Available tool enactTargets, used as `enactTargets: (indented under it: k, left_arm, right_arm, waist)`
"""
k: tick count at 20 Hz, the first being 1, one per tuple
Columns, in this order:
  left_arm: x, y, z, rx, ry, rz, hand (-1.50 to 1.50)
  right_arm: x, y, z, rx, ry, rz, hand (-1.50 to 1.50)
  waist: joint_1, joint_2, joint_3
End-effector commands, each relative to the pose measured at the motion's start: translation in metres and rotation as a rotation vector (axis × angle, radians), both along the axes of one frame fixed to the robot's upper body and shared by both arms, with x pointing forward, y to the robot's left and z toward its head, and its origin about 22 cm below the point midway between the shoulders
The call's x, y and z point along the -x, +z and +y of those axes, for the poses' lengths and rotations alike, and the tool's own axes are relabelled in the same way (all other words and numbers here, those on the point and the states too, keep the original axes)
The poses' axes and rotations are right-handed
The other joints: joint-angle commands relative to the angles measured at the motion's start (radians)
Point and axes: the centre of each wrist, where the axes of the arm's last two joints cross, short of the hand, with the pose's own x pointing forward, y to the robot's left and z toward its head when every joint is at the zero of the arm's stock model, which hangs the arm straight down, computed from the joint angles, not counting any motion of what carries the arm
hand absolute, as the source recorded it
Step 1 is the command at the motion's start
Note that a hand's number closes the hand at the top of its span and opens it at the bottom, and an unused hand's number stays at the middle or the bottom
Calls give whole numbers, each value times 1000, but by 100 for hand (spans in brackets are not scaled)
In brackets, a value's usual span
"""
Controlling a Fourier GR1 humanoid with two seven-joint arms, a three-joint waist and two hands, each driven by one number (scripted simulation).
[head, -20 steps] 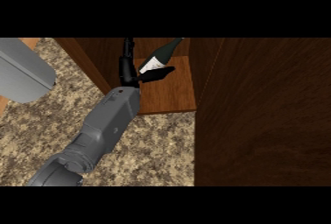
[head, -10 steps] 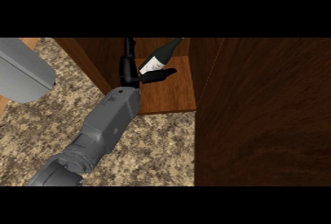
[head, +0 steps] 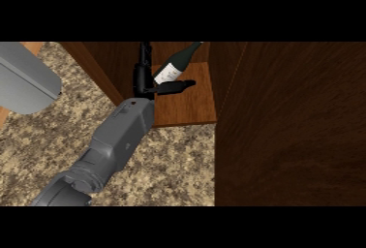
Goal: Pick up the wine, place it into the cabinet and close the cabinet
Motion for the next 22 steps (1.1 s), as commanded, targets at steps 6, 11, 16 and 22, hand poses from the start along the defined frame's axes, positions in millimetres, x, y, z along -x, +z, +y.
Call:
enactTargets:
  k: [6, 11, 16, 22]
  left_arm:
    - [20, -36, 18, 122, 15, 39, -150]
    - [25, -42, 18, 142, -12, 47, -150]
    - [28, -36, 9, 171, -32, 57, -150]
    - [61, -39, -21, 183, -70, 52, -150]
  right_arm:
    - [14, 6, 6, 2, 1, -14, -150]
    - [26, 15, -3, -19, -5, -10, -150]
    - [3, 7, 7, 4, -1, 2, -150]
    - [17, 2, 0, -16, -38, 6, -150]
  waist:
    - [15, -6, -5]
    - [18, -14, -4]
    - [18, -15, -4]
    - [36, -20, -3]
